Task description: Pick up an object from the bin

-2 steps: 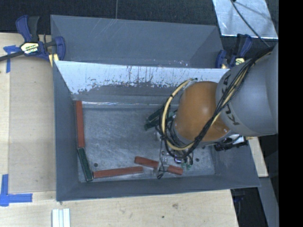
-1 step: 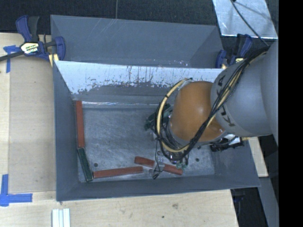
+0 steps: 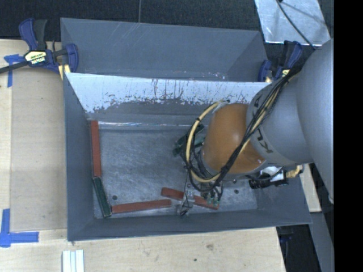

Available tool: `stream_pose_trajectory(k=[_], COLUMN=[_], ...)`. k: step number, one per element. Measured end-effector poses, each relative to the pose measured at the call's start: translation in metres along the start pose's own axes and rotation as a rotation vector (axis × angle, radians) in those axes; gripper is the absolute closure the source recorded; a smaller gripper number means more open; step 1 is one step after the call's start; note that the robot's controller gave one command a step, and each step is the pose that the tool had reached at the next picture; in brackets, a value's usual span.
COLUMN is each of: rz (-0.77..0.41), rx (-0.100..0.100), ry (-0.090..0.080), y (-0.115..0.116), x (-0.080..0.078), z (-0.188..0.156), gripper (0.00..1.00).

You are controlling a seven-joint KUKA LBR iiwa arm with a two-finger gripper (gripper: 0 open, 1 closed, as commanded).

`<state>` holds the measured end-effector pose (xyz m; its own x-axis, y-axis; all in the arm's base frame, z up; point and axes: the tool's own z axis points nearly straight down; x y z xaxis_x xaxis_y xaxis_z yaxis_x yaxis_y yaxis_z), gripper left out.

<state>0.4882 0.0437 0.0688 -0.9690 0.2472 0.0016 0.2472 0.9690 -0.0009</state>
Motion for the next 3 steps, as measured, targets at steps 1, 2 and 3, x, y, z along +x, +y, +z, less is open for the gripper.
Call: stream_pose_trajectory(k=[1, 2, 3], rz=[-0.001, 0.000, -0.001], rx=[0.000, -0.002, -0.003], ry=[-0.001, -0.006, -0.009], y=[0.000, 0.000, 0.000], x=[0.000, -0.002, -0.004], z=[0.000, -0.002, -0.061], gripper=[0.00, 1.00, 1.00])
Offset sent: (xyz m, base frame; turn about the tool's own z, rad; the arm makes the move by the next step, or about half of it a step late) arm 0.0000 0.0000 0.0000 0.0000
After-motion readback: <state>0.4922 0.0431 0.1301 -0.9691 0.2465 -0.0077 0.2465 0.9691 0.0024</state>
